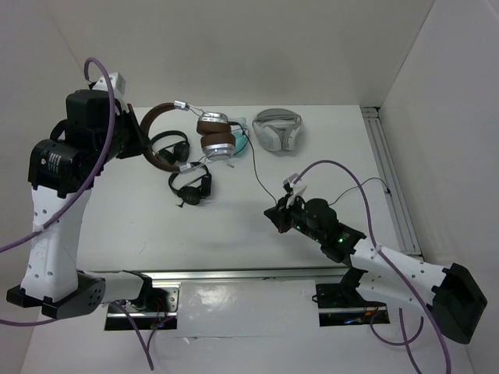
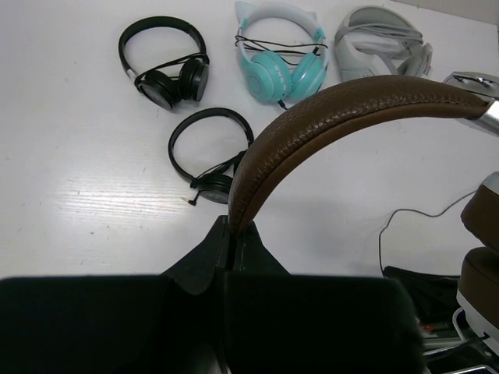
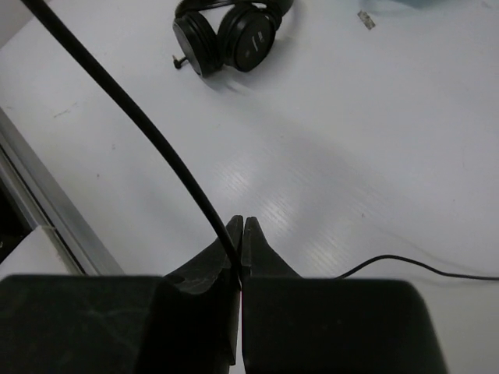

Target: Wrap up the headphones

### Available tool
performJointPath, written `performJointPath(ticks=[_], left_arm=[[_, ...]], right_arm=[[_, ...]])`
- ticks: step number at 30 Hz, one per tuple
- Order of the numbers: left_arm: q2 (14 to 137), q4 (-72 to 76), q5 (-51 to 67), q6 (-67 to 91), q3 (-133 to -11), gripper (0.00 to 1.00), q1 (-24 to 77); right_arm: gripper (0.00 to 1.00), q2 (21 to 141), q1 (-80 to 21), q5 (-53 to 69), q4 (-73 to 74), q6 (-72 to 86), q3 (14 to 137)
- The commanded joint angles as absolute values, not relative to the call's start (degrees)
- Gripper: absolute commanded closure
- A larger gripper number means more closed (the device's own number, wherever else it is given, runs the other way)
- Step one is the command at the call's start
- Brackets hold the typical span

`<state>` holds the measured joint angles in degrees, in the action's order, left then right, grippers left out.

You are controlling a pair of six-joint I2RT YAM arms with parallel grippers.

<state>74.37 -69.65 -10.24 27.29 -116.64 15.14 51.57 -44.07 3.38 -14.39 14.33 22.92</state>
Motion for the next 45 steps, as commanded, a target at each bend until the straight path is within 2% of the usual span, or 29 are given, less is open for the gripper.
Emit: performJointPath(ticks=[1, 4, 9, 14, 20, 28, 34, 38, 41, 45], left_arm=[[71.6, -63.4, -13.7, 29.6, -112.8, 1.0, 14.9], [67.2, -57.3, -17.4, 29.6, -102.7, 1.0, 14.9], [62.7, -49.8, -23.4, 29.6, -89.4, 1.0, 16.3], [64.7, -48.7, -29.3, 29.6, -85.3, 1.0, 19.9], [67.4, -49.4, -37.2, 30.1, -82.9, 1.0, 27.1], [67.4, -48.8, -41.1, 30.7, -77.8, 1.0, 31.7], [64.9, -42.8, -34.9, 25.5, -68.9, 1.0, 36.7], [63.8, -40.2, -31.6, 22.3, -67.9, 1.0, 41.0], [62.1, -36.8, -24.8, 18.6, -66.4, 1.0, 43.6], [58.0, -33.6, -7.9, 14.2, -64.3, 1.0, 46.4]], right_arm=[[1.0, 49.9, -49.2, -10.4, -8.8, 14.9, 27.8], [1.0, 47.5, -56.1, -23.7, -0.6, 17.0, 32.3], [1.0, 48.5, -65.8, -37.8, 17.8, 19.9, 43.3], [1.0, 53.2, -75.1, -49.5, 29.2, 21.0, 55.4], [1.0, 65.6, -85.7, -59.6, 43.8, 19.8, 72.0], [1.0, 70.2, -92.0, -67.3, 49.7, 19.1, 80.2], [1.0, 71.8, -92.0, -68.0, 46.8, 11.2, 81.5], [1.0, 71.8, -92.0, -68.6, 45.4, 6.9, 82.7], [1.0, 71.8, -92.0, -67.8, 45.9, 6.2, 83.4], [1.0, 70.0, -92.0, -65.0, 46.5, 5.6, 82.2]])
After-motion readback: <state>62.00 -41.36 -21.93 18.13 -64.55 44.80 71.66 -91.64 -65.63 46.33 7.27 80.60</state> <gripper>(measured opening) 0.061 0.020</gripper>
